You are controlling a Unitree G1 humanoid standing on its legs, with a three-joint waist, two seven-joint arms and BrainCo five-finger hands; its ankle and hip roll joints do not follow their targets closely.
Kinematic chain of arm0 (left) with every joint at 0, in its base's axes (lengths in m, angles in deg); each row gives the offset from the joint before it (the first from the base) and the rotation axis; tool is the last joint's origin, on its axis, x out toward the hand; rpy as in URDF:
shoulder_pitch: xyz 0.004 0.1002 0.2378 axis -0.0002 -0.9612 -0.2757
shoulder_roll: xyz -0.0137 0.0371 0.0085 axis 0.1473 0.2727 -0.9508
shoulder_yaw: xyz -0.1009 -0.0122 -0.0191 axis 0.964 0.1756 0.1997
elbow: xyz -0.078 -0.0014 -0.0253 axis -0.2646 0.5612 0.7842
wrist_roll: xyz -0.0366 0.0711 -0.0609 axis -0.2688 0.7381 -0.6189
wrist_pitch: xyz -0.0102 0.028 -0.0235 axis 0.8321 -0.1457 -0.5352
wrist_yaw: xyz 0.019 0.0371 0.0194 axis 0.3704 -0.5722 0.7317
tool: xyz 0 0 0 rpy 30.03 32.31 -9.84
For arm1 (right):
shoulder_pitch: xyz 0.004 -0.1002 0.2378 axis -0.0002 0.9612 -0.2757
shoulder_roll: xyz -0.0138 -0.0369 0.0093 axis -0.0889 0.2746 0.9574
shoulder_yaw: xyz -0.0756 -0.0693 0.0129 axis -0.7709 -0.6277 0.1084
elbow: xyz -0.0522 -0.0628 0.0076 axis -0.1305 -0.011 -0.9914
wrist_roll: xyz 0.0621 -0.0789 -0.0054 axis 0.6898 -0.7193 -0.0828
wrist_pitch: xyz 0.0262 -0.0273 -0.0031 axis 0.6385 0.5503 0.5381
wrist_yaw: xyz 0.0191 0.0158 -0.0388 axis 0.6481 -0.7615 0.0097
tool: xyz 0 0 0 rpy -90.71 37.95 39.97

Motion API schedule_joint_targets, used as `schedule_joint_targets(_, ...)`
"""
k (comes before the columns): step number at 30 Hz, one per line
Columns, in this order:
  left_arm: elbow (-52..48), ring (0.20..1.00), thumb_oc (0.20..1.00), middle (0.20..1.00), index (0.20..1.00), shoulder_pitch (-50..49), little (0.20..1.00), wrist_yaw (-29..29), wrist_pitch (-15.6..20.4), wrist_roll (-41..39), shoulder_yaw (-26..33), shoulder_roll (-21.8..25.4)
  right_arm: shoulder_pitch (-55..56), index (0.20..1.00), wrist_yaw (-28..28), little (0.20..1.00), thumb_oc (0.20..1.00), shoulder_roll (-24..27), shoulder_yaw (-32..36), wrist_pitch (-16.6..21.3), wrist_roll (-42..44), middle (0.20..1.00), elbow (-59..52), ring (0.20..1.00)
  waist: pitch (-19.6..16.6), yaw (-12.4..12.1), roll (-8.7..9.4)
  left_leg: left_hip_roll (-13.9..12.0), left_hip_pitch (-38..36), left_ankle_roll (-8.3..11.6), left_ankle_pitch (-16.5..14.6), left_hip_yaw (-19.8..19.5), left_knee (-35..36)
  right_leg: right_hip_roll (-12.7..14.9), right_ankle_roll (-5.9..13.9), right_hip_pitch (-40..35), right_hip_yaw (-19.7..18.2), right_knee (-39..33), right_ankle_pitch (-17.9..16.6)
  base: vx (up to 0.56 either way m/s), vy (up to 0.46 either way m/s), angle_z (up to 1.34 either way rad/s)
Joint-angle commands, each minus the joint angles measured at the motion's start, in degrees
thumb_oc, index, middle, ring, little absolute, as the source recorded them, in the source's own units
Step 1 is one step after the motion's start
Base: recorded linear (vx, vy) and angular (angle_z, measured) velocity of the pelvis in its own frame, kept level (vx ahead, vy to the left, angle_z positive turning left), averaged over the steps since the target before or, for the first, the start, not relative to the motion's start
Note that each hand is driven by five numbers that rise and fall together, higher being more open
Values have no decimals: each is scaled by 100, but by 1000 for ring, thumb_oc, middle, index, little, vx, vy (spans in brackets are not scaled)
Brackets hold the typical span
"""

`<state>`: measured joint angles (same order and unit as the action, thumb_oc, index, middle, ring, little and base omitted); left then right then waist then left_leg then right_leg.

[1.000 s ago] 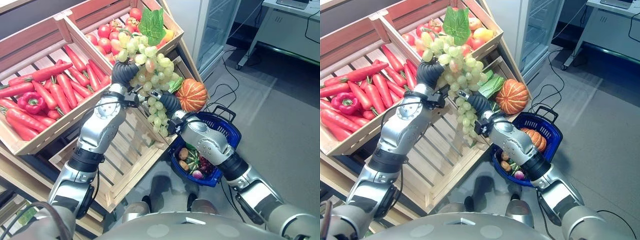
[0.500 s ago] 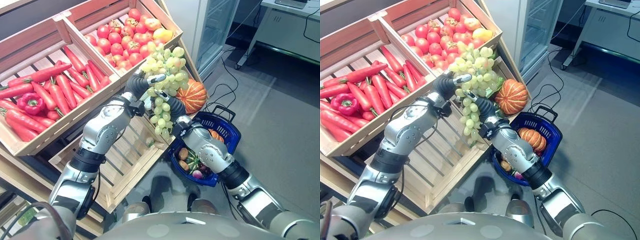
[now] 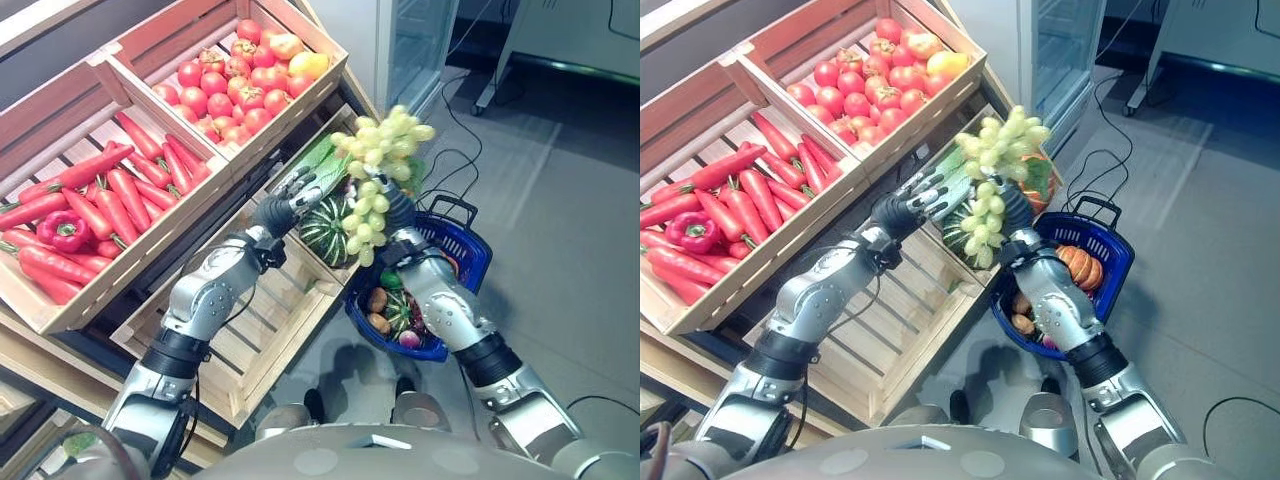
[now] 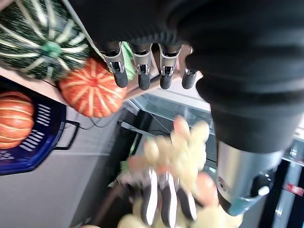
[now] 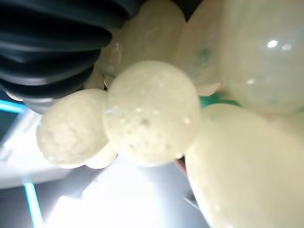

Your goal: Pick up fruits and vegetables into the basket

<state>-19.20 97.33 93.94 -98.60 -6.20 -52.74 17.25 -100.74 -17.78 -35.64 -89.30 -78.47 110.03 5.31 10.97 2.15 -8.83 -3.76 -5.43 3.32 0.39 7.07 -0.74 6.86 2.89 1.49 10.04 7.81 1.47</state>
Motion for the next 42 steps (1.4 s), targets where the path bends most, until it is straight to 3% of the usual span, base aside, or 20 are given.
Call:
schedule_joint_targets(1, -98, 1000, 1000, 1000, 1000, 252, 1000, -95, 604, -212, 376, 124, -404, 200, -329, 200, 200, -203, 431, 519, 156, 200, -869, 200, 511, 136, 316, 226, 366, -146, -157, 86, -520, 263, 123, 25, 172, 540, 407, -184, -1, 1)
schedule_joint_targets(6, -130, 1000, 1000, 1000, 1000, -8, 1000, -333, 835, -498, 447, 149, -382, 200, -364, 200, 200, 12, 896, 739, 222, 200, -947, 200, 974, 182, 272, 231, 797, -134, -77, 102, -636, 230, 59, 478, 150, 732, 415, -217, -50, -1)
schedule_joint_targets(18, 1, 1000, 1000, 1000, 1000, -769, 1000, -1140, 1138, -782, 113, 139, -177, 200, -641, 200, 200, -21, 1483, 1308, 797, 200, -252, 200, 1880, 82, 317, 260, 1842, -172, 36, 120, -1027, 148, 8, 1494, 271, 1162, 276, -140, -100, 0)
schedule_joint_targets(24, 82, 1000, 1000, 1000, 1000, -960, 1000, -1847, 1084, -839, -291, 326, -346, 200, -966, 200, 200, 48, 1569, 1391, 1737, 200, 759, 200, 1883, -104, 281, 298, 2615, -198, 55, 130, -1173, 119, 37, 2236, 382, 1348, 222, -62, -131, 8)
schedule_joint_targets(31, 355, 1000, 1000, 1000, 1000, -867, 1000, -1821, 514, -978, -717, 560, -954, 200, -1334, 200, 200, 420, 1713, 926, 2705, 200, 1894, 200, 1883, -284, 231, 320, 3388, -232, 83, 141, -1296, 90, 102, 3003, 413, 1524, 150, -33, -109, 7)
schedule_joint_targets(35, 602, 1000, 1000, 1000, 1000, -729, 1000, -1470, 515, -695, -941, 741, -1350, 200, -1388, 200, 200, 714, 1803, 623, 2975, 200, 2508, 200, 1883, -354, 140, 303, 3758, -234, 93, 142, -1387, 112, 120, 3361, 413, 1648, 143, -7, -65, 3)
schedule_joint_targets(38, 817, 1000, 1000, 1000, 1000, -618, 1000, -1220, 712, -192, -1109, 954, -1611, 200, -1279, 200, 200, 937, 1848, 442, 3078, 200, 2835, 200, 1883, -407, 70, 325, 4080, -236, 106, 93, -1489, 106, 108, 3679, 383, 1777, 148, 6, -65, 4)
schedule_joint_targets(42, 988, 1000, 1000, 1000, 1000, -584, 1000, -1272, 680, 188, -1193, 1124, -1865, 200, -1172, 200, 200, 1220, 1889, 174, 3114, 200, 3335, 200, 1883, -474, -23, 345, 4398, -248, 116, 36, -1594, 115, 89, 4008, 374, 1920, 160, 6, -66, 7)
